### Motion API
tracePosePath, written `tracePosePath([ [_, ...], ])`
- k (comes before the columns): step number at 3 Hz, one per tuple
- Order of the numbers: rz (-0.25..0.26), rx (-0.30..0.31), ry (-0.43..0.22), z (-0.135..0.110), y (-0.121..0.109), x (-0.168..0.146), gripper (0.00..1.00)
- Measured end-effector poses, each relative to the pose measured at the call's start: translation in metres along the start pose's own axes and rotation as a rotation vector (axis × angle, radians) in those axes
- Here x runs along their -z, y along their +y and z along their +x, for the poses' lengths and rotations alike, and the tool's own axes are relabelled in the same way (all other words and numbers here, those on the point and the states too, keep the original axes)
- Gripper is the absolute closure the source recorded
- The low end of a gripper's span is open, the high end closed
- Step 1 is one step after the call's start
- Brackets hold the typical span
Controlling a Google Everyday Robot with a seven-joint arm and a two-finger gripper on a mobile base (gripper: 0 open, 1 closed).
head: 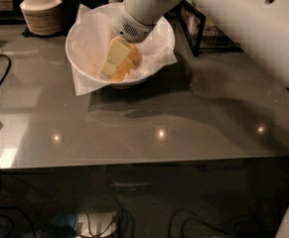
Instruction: Pick orange from white bowl
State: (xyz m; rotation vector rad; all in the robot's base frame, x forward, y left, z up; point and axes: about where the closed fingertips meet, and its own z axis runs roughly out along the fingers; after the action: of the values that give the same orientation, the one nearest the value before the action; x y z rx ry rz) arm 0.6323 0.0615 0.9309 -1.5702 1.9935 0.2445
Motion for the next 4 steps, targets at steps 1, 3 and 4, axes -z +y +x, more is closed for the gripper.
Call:
tracePosePath([
  [1, 0.024, -0.074, -0.014, -0.007, -0.001, -0.007, 0.00],
  [3, 0.126, -0.282, -0.037, -0.021, -0.013, -0.010, 0.00],
  [4, 0.126, -0.282, -0.037, -0.021, -0.013, -0.010, 0.00],
])
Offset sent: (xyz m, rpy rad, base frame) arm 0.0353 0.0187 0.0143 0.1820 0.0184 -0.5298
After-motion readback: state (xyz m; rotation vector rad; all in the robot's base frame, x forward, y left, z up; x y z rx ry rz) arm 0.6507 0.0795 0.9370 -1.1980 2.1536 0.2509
